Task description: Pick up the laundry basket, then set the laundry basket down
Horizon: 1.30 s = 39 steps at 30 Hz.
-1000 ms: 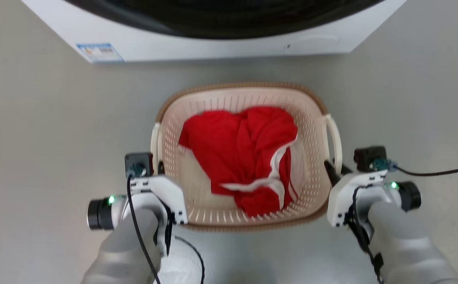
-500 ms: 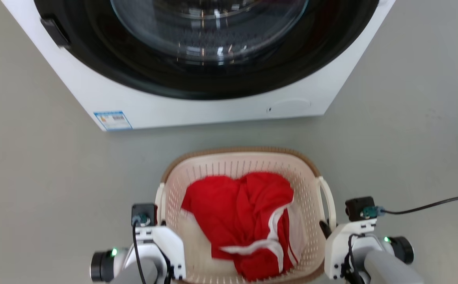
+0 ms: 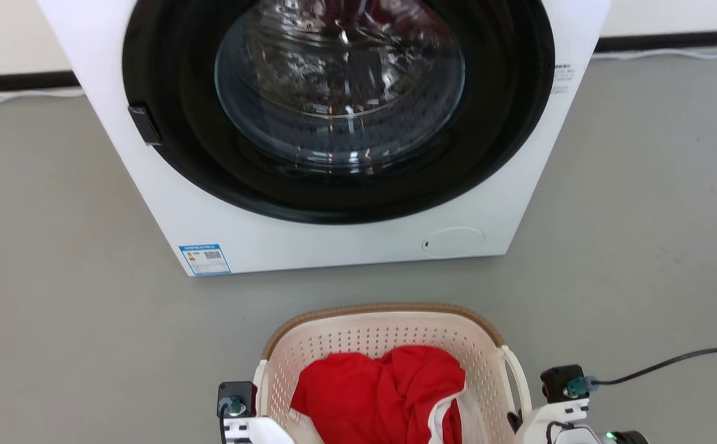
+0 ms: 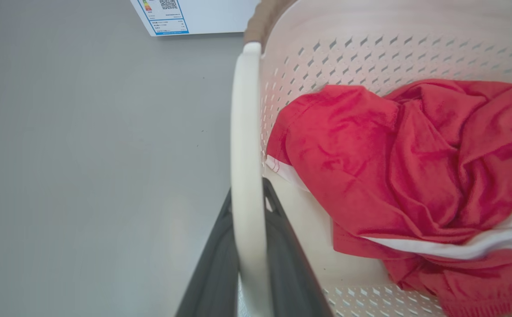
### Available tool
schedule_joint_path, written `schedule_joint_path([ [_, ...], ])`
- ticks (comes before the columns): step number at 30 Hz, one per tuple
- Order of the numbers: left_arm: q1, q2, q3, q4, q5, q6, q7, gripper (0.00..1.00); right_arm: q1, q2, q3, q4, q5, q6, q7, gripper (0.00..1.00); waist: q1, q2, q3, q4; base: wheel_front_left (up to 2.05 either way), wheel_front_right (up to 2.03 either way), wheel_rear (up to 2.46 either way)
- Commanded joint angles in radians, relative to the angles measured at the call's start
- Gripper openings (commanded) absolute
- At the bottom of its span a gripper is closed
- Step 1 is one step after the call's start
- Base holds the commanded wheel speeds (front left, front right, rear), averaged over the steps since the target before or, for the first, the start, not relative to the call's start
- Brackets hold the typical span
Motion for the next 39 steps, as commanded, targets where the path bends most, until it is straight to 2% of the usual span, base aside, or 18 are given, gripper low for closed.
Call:
schedule_joint_path([
  [1, -0.011, 0.011, 0.011, -0.021, -0.004, 0.009, -0.009, 0.0, 0.005, 0.007, 0.026, -0.012, 0.0, 0.005, -0.001, 0.0, 0.0, 0.0, -0.017, 0.008, 0.0, 0.0, 0.0],
  [13, 0.001, 0.011, -0.058, -0.031, -0.069, 0.027, -0.011, 0.0, 0.036, 0.007, 0.064, -0.024, 0.04, 0.005, 0.015, 0.0, 0.0, 0.0, -0.049, 0.0, 0.0, 0.0, 0.0],
  [22, -0.007, 0.011, -0.094, -0.01, -0.106, 0.019, -0.02, 0.0, 0.037, 0.007, 0.085, -0.019, 0.06, 0.005, 0.017, 0.0, 0.0, 0.0, -0.055, -0.02, 0.0, 0.0, 0.0],
  [39, -0.028, 0.011, -0.144, 0.001, -0.161, 0.022, -0.034, 0.0, 0.025, 0.007, 0.107, -0.005, 0.09, 0.005, 0.005, 0.0, 0.0, 0.0, -0.043, -0.011, 0.0, 0.0, 0.0],
])
